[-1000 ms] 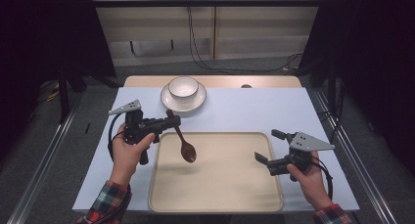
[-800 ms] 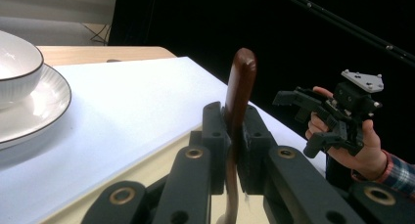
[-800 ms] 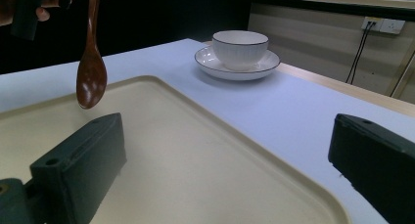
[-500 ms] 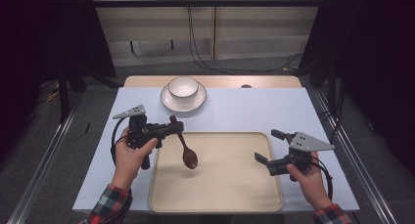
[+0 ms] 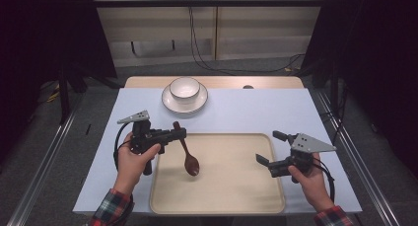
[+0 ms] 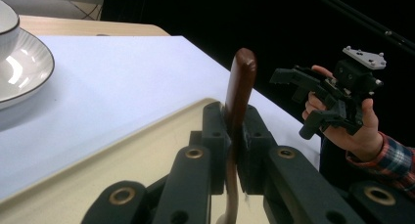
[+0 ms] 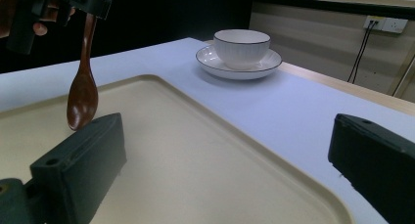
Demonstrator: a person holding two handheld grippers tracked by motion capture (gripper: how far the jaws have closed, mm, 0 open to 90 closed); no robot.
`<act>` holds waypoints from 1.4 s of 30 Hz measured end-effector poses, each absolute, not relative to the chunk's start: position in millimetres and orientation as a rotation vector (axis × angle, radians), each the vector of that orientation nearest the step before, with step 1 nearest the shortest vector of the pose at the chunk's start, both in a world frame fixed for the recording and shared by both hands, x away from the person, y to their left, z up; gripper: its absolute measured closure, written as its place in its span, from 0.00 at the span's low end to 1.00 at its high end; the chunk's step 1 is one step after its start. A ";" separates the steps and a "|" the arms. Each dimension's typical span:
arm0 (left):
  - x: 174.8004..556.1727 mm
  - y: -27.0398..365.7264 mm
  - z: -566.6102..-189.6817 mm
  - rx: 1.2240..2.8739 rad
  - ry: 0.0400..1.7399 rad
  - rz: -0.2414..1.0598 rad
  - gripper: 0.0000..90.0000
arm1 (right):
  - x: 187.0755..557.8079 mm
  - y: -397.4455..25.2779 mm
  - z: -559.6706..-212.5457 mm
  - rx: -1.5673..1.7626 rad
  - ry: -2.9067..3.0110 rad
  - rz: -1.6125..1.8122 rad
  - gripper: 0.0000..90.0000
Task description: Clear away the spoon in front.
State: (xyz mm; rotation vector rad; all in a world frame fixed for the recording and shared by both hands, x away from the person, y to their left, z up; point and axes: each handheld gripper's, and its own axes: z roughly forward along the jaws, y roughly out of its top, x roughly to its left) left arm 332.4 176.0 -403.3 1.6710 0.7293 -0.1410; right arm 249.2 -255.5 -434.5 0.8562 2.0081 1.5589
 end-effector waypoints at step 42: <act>324.4 154.1 -423.9 1.734 0.707 -0.226 0.93 | 249.6 -255.8 -433.9 0.851 2.007 1.550 0.00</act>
